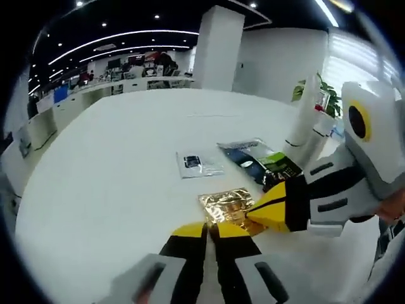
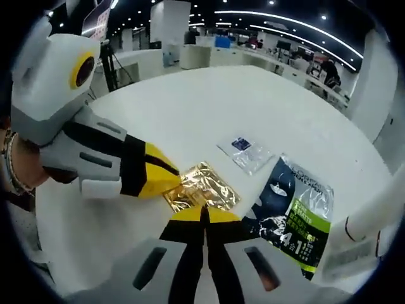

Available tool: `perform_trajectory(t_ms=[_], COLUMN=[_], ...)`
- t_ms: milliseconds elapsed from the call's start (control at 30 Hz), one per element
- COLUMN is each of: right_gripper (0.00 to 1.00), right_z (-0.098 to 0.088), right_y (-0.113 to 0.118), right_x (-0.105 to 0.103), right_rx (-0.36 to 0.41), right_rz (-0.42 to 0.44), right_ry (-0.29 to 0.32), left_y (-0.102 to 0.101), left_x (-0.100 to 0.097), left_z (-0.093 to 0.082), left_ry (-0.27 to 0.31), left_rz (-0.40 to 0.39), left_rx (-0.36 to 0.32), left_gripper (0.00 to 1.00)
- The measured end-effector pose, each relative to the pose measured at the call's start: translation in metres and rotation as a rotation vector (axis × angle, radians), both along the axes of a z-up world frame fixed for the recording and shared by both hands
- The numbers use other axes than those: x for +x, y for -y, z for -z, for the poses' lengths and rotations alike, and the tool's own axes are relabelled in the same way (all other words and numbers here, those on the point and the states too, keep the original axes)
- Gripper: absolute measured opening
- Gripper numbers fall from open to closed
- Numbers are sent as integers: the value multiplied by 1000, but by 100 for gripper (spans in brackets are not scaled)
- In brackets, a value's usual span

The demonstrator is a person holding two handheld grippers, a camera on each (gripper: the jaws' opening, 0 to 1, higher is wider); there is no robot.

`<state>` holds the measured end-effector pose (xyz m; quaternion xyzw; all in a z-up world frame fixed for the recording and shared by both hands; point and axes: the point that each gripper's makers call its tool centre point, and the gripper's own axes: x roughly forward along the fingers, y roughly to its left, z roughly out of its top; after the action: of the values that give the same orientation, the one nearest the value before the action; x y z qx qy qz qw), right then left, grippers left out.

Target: Arrange the skincare products in the storage area until every visible bottle or jar stands upright without overlapping.

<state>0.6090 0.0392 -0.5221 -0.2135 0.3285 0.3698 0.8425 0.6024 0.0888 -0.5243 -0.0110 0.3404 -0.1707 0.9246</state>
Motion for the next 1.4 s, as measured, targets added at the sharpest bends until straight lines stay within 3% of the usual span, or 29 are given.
perform_trajectory(t_ms=[67, 233, 333, 400, 467, 567, 667, 867, 1033, 1200, 1267, 1367, 1400], right_gripper=[0, 0, 0, 0, 0, 0, 0, 0, 0, 4, 8, 10, 10], right_z=[0, 0, -1, -1, -7, -32, -45, -75, -102, -132, -141, -144, -145], right_y=[0, 0, -1, 4, 11, -4, -7, -14, -9, 8, 22, 47, 52], right_x=[0, 1, 2, 3, 6, 12, 12, 3, -11, -23, -29, -34, -35], right_rx=[-3, -4, -5, -39, -57, 92, 106, 245, 361, 474, 539, 524, 525], right_rz=[1, -12, -26, -11, 36, 32, 23, 6, -14, -12, 13, 28, 32], right_ry=[8, 21, 26, 24, 41, 109, 143, 173, 194, 252, 238, 221, 219], left_y=[2, 0, -4, -12, -19, -33, -46, -69, -83, -93, -100, -118, -122], left_x=[1, 0, 1, 2, 7, 11, 10, -8, -31, -52, -60, -77, -80], left_z=[-1, -1, -1, -8, -22, -51, -71, -110, -119, -132, -145, -163, -165], left_ry=[26, 21, 31, 46, 97, 175, 226, 363, 417, 477, 574, 720, 737], left_rz=[17, 13, 8, -28, -79, -137, -174, -249, -263, -284, -275, -298, -304], left_rx=[38, 37, 70, 73, 25, -40, -66, -109, -105, -151, -135, -163, -162], left_gripper=[10, 11, 16, 21, 22, 25, 25, 26, 27, 27, 27, 24, 24])
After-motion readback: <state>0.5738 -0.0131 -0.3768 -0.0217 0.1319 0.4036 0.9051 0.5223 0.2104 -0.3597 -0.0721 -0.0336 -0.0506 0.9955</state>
